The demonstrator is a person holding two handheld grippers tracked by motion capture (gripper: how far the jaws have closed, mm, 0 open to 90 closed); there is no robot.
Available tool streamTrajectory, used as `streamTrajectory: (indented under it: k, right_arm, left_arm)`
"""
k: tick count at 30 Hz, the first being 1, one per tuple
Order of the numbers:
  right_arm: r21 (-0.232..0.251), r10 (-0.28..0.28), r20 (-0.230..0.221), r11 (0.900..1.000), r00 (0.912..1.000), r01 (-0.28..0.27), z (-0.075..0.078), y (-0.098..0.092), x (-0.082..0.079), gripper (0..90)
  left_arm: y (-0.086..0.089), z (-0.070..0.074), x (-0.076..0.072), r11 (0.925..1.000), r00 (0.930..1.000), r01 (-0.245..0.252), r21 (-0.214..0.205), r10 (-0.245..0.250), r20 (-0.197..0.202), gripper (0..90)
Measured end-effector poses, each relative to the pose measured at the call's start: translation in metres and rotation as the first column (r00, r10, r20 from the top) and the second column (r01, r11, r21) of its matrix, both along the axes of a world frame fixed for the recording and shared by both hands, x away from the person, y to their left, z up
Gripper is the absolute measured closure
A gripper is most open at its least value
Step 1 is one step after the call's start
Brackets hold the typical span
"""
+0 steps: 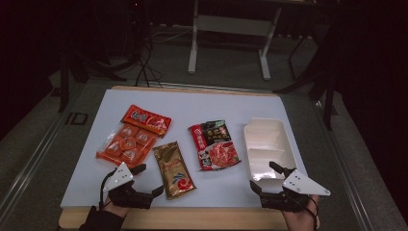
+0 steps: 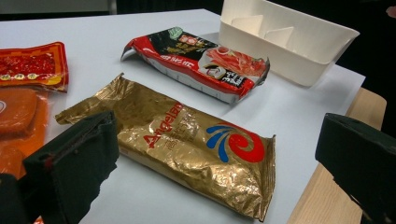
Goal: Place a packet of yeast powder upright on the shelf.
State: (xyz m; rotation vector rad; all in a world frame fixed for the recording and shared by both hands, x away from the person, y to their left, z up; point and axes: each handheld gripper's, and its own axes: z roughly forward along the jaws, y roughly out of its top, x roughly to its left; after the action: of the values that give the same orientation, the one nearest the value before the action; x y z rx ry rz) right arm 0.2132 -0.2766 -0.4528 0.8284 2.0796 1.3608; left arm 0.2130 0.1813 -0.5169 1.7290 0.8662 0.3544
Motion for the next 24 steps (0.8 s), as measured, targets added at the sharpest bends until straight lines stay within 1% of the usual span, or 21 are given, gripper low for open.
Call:
streamTrajectory:
  k: [3, 5, 7, 9, 11, 15, 17, 19, 22, 24]
  right_arm:
    - [0.004, 0.003, -0.007, 1.0, 1.0, -0.003, -0.002, 0.0, 0.001, 11.6]
    - [0.025, 0.016, -0.014, 0.9996, 0.9998, -0.016, -0.002, -0.002, 0.002, 11.6]
    - [0.032, 0.017, -0.013, 0.9994, 0.9998, -0.016, -0.002, -0.002, 0.003, 11.7]
    - [0.035, 0.022, 0.003, 0.9991, 0.9998, -0.022, -0.001, -0.004, 0.003, 13.5]
    - [0.031, 0.024, 0.005, 0.9992, 0.9997, -0.024, -0.001, -0.006, 0.004, 13.5]
    - [0.052, 0.002, -0.015, 0.9987, 0.9999, -0.002, 0.001, -0.009, 0.004, 13.6]
    - [0.053, -0.019, -0.013, 0.9984, 0.9997, 0.02, 0.004, -0.01, 0.004, 13.2]
    - [0.06, -0.022, -0.007, 0.998, 0.9997, 0.023, 0.008, -0.01, 0.003, 13.2]
    - [0.051, -0.044, -0.009, 0.9977, 0.999, 0.044, 0.014, -0.007, 0.002, 13.2]
    - [0.053, -0.043, -0.017, 0.9977, 0.9989, 0.044, 0.019, -0.004, 0.003, 12.7]
  left_arm:
    - [0.0, 0.0, 0.0, 1.0, 1.0, 0.0, -0.005, 0.0, 0.0, 0.1]
    - [-0.001, 0.0, 0.001, 1.0, 1.0, 0.001, -0.003, -0.001, 0.0, 0.1]
    - [-0.002, 0.001, 0.001, 1.0, 1.0, 0.003, -0.002, -0.003, 0.001, 0.1]
    - [-0.004, 0.002, 0.0, 1.0, 1.0, 0.004, 0.0, -0.004, 0.007, 0.1]
    - [-0.004, 0.002, 0.0, 1.0, 1.0, 0.002, 0.001, -0.002, 0.008, 0.1]
    - [-0.005, 0.003, 0.0, 1.0, 0.9999, 0.001, -0.004, -0.001, 0.014, 0.1]
    - [-0.005, 0.001, 0.001, 1.0, 1.0, 0.0, -0.002, 0.0, 0.008, 0.0]
    - [-0.005, 0.001, 0.001, 1.0, 1.0, 0.001, 0.0, -0.001, 0.004, 0.1]
    - [-0.004, 0.001, 0.0, 1.0, 1.0, -0.001, -0.004, 0.001, 0.009, 0.1]
    - [-0.002, 0.001, -0.001, 1.0, 1.0, 0.003, -0.005, -0.002, 0.009, 0.0]
